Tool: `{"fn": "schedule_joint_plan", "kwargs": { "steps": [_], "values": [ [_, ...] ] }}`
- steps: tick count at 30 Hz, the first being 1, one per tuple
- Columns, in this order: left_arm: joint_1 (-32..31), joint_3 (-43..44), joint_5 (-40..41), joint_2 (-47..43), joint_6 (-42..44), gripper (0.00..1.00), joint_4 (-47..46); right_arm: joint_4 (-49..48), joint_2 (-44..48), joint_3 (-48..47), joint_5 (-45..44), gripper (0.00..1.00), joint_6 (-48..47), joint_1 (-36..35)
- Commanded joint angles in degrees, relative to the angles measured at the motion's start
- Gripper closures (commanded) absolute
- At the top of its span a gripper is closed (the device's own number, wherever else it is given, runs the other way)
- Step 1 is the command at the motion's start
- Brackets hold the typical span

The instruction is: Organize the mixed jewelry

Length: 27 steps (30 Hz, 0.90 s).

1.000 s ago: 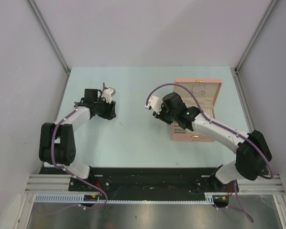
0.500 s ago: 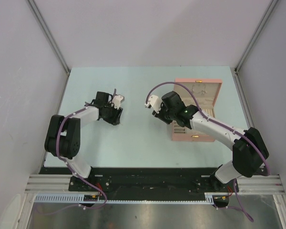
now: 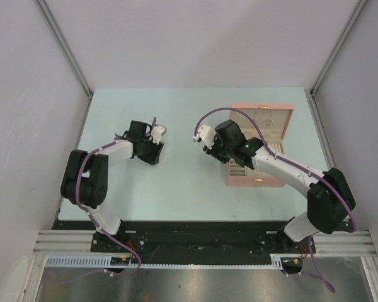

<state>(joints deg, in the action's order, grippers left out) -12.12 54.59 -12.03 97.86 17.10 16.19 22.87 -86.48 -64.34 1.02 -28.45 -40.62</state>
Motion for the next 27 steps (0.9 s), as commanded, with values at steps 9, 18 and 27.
{"fn": "schedule_joint_plan", "kwargs": {
  "steps": [9,18,27],
  "values": [
    [-3.1,0.5,0.7,0.6,0.8,0.47,-0.9,0.9,0.6,-2.3,0.5,0.71,1.1,0.4],
    [-5.3,1.0,0.1,0.7,-1.1,0.48,-0.8,1.1,0.4,-2.3,0.2,0.72,0.9,0.5],
    [-7.6,3.1,-1.6,2.3,-4.3,0.48,0.2,1.0,-0.2,-2.4,0.5,0.72,0.8,1.1]
  ]
}}
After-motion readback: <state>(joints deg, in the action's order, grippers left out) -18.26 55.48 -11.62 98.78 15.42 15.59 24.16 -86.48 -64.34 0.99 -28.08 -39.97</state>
